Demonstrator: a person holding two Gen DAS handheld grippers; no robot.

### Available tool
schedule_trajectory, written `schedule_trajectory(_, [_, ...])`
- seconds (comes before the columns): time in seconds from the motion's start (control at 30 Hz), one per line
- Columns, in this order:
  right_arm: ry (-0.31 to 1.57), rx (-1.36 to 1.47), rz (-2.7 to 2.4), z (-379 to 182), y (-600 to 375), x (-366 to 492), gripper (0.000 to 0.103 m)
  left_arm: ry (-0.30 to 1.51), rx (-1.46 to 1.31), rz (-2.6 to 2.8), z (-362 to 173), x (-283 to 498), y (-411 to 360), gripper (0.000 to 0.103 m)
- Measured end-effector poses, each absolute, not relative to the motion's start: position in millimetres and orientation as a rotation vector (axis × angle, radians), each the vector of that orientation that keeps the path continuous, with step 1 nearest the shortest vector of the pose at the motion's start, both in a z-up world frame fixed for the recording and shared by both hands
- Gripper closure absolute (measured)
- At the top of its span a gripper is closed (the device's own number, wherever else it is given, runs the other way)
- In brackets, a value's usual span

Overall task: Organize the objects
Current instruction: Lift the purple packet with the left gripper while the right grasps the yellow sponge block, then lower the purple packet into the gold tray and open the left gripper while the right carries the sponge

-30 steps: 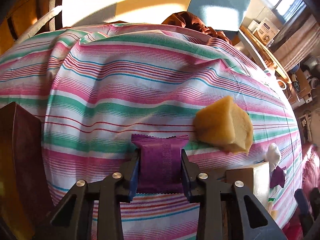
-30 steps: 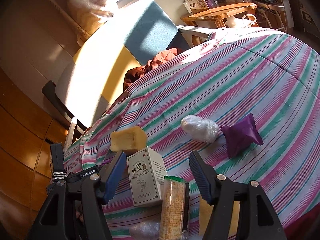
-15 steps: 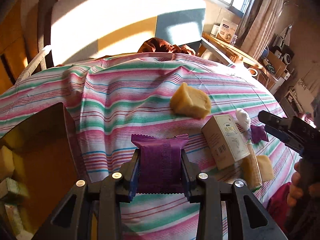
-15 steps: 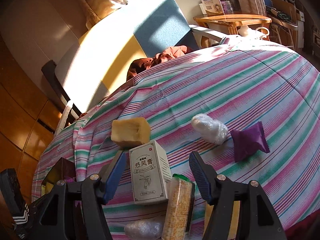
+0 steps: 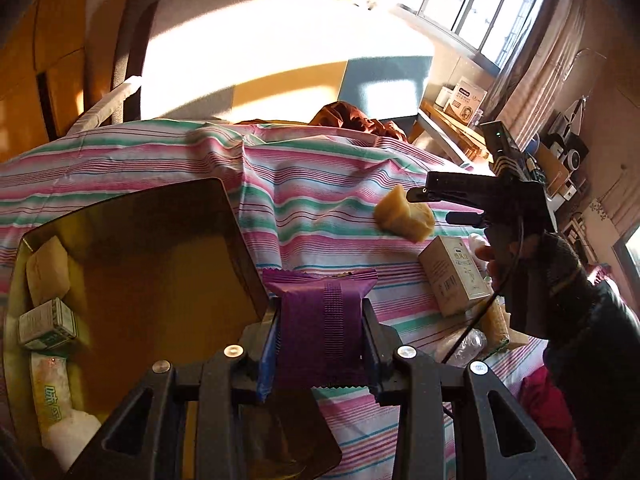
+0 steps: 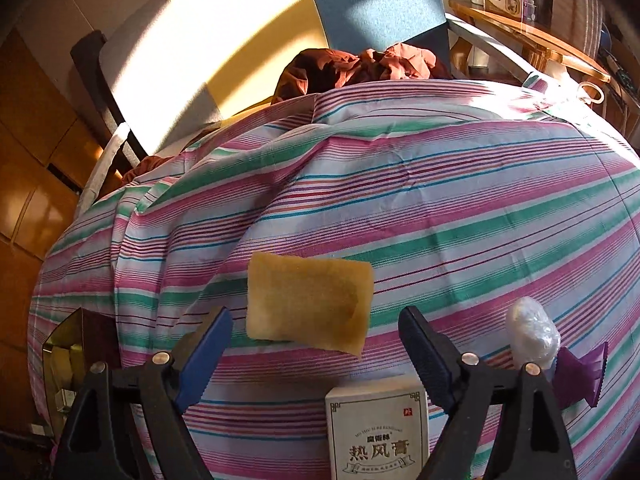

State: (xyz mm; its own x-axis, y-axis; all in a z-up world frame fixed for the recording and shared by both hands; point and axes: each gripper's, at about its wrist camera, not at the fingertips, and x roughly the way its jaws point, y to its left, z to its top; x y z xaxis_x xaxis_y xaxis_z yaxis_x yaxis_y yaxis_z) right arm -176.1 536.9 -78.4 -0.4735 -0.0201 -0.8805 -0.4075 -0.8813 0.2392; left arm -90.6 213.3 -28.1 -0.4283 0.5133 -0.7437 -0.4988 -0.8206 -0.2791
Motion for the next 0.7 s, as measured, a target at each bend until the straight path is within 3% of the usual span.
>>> schedule_trajectory(0.17, [0.615, -1.561, 2.364, -101, 532, -201, 0.017, -0.074, -1.189, 2.274, -27, -92, 186, 0.067])
schedule_trajectory(0.2, [0.58, -1.565, 2.342, -104, 530, -202, 0.026, -0.08, -1.189, 2.283, -27, -91, 180, 0.067])
schedule_trajectory(0.27, [0.562, -1.532, 2.356, -100, 524, -197, 0.032, -0.092, -1.189, 2.304, -27, -91, 167, 0.067])
schedule_trajectory(0.5, [0.442, -1.477, 2.682, -53, 458, -150, 0.033, -0.206, -1.262, 2.402, -35, -100, 98, 0.067])
schedule_trajectory(0.7, [0.276, -1.49, 2.781, -56, 408, -100, 0.033, -0.355, -1.324, 2.447, -38, -121, 43, 0.067])
